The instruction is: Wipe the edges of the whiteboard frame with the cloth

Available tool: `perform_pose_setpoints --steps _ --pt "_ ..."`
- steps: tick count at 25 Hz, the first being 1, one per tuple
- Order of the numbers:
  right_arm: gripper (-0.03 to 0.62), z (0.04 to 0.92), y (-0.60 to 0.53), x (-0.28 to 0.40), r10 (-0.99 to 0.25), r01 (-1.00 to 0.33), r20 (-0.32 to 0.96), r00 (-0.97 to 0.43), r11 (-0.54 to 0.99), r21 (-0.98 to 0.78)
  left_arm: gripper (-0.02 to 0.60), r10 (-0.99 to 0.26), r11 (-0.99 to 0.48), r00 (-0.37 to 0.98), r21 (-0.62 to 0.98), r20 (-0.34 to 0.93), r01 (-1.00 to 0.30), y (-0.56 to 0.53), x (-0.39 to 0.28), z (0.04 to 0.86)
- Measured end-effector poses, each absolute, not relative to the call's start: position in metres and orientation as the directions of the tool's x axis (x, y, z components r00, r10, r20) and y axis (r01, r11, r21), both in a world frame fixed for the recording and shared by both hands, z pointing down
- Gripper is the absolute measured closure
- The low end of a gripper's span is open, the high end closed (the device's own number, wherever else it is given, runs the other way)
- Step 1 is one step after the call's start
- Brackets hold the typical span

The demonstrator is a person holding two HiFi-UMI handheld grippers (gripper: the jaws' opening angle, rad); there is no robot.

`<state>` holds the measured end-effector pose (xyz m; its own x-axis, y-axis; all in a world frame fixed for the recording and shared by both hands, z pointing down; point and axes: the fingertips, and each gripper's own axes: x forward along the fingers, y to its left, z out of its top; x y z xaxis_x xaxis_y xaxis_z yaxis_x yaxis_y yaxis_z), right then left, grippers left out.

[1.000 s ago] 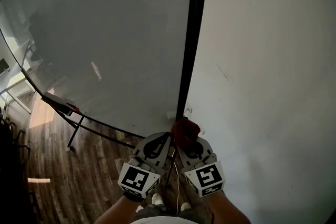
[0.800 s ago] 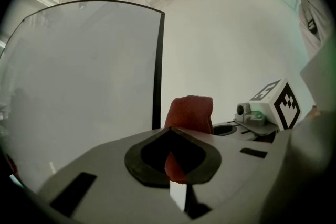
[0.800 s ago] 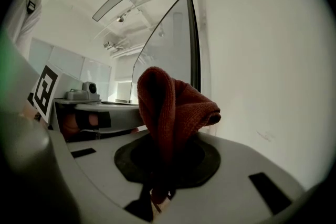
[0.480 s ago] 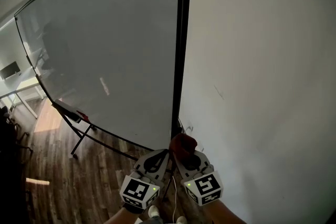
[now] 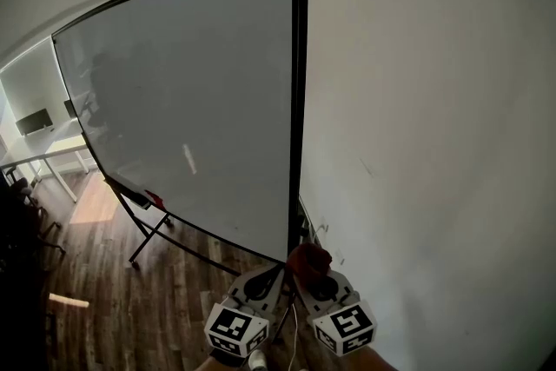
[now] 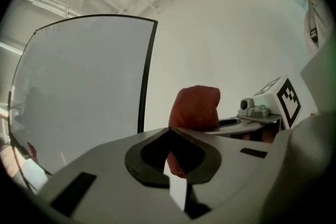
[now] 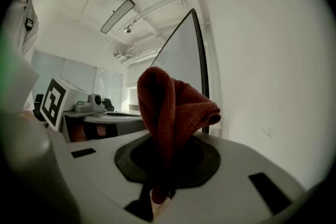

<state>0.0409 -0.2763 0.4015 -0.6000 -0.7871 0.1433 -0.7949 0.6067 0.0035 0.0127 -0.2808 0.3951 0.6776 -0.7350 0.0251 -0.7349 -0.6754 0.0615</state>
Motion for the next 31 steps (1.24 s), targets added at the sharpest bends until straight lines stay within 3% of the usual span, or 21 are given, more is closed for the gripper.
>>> perform_pose_setpoints --steps 31 --pt "0.539 0.412 -0.231 0.058 -0.754 -0.761 0.143 -0.641 0.649 0.006 0.574 -0.788 -0.614 0.615 0.054 0.012 -0.788 -0.234 0.021 0.394"
